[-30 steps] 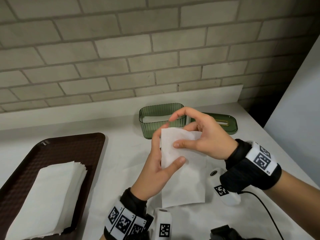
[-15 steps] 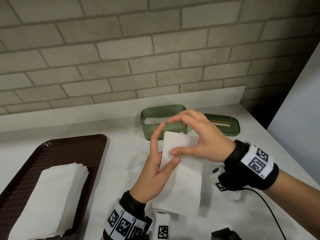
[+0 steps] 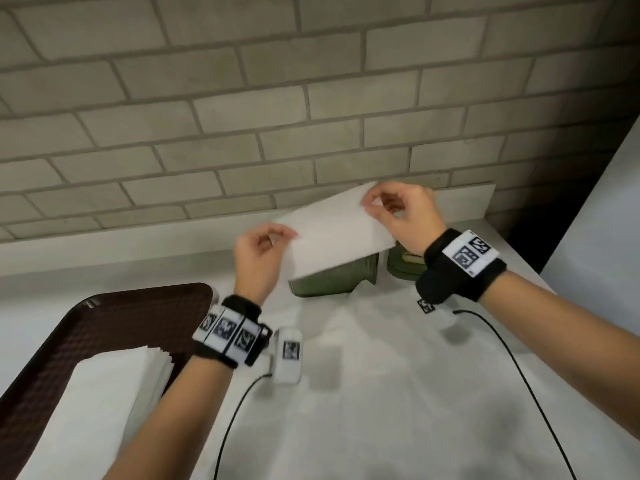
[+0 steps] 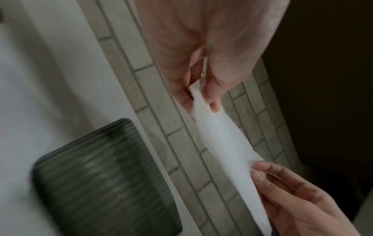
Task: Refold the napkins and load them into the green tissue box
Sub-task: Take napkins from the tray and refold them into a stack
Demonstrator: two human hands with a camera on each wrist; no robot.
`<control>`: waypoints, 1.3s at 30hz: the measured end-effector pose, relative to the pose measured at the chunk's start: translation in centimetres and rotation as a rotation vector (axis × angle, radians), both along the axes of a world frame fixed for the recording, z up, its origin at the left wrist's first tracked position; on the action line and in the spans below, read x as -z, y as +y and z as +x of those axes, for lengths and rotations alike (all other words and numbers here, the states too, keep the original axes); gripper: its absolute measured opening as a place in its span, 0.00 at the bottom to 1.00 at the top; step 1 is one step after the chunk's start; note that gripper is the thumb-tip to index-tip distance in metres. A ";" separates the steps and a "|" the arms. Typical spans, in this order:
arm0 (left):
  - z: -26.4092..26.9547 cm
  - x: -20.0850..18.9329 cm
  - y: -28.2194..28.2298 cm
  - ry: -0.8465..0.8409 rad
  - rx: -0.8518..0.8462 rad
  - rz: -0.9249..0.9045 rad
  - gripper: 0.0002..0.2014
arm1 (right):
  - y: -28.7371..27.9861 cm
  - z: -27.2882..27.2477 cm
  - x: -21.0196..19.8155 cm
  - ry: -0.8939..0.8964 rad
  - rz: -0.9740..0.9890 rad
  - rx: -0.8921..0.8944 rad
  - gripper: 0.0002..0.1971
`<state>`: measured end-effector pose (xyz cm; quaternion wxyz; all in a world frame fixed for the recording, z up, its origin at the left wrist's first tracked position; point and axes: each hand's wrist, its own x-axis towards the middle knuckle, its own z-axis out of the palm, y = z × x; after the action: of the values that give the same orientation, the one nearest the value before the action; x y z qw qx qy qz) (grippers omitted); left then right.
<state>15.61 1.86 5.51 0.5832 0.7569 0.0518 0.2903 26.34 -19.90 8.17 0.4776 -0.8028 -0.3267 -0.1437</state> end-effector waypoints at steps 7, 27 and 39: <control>7.2 0.1 2.1 0.246 -0.051 0.592 0.25 | 3.1 4.0 3.9 0.055 -0.178 0.100 0.20; 8.9 3.9 0.1 0.931 0.200 1.232 0.29 | 5.8 3.7 6.8 0.283 -1.157 0.003 0.47; 5.0 1.8 0.1 0.603 -0.010 1.049 0.28 | 4.1 2.5 4.8 0.163 -0.879 0.048 0.41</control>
<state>20.62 2.01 3.69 0.0906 0.9922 0.0681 0.0525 28.88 -15.79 3.37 0.1115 -0.9456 -0.2995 0.0615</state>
